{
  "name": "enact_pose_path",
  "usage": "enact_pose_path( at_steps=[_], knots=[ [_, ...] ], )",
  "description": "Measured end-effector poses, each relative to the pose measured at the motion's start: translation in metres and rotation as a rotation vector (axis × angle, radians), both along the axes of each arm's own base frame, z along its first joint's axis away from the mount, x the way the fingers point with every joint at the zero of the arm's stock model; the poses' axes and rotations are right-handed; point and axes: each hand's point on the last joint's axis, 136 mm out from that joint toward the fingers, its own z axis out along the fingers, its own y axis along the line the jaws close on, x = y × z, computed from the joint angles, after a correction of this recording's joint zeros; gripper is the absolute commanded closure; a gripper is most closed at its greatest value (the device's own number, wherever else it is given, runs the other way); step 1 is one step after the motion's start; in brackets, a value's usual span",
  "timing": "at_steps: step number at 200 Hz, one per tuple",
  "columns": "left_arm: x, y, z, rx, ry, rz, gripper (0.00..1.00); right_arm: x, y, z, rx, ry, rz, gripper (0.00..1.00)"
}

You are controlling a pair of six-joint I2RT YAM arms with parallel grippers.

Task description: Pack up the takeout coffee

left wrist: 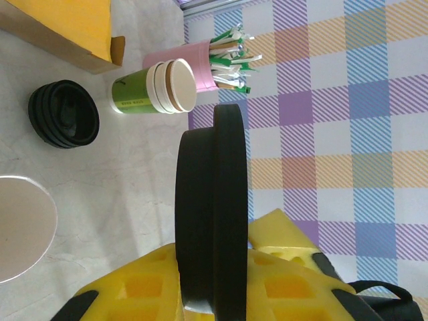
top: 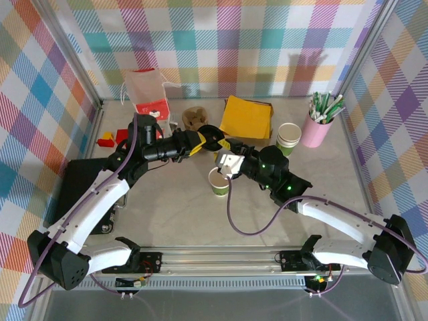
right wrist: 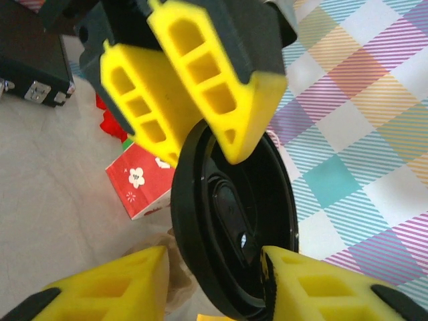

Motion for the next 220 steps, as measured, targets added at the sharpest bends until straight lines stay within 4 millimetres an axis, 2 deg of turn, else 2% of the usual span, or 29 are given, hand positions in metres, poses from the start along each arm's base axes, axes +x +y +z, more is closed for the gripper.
enact_pose_path(
  at_steps=[92, 116, 140, 169, 194, 220],
  knots=[
    [0.004, 0.004, -0.005, 0.008, 0.012, 0.032, 0.93, 0.007, 0.004, -0.006, -0.057, -0.014, -0.031, 0.89],
    [0.005, 0.004, -0.007, 0.01, 0.02, 0.041, 0.9, 0.009, 0.003, -0.009, -0.078, -0.004, -0.043, 0.96],
    [0.006, 0.005, -0.009, 0.012, 0.025, 0.044, 0.79, 0.01, 0.001, -0.01, -0.093, 0.024, -0.052, 1.0],
    [0.004, 0.006, -0.009, 0.02, 0.016, 0.044, 0.57, 0.007, 0.001, -0.01, -0.085, 0.109, -0.052, 1.0],
    [-0.002, 0.017, -0.006, 0.062, -0.007, 0.07, 0.42, -0.002, -0.002, -0.003, -0.046, 0.217, -0.046, 1.0],
    [-0.007, 0.034, 0.009, 0.114, -0.078, 0.122, 0.38, -0.017, -0.009, 0.01, 0.019, 0.351, -0.03, 1.0]
  ],
)
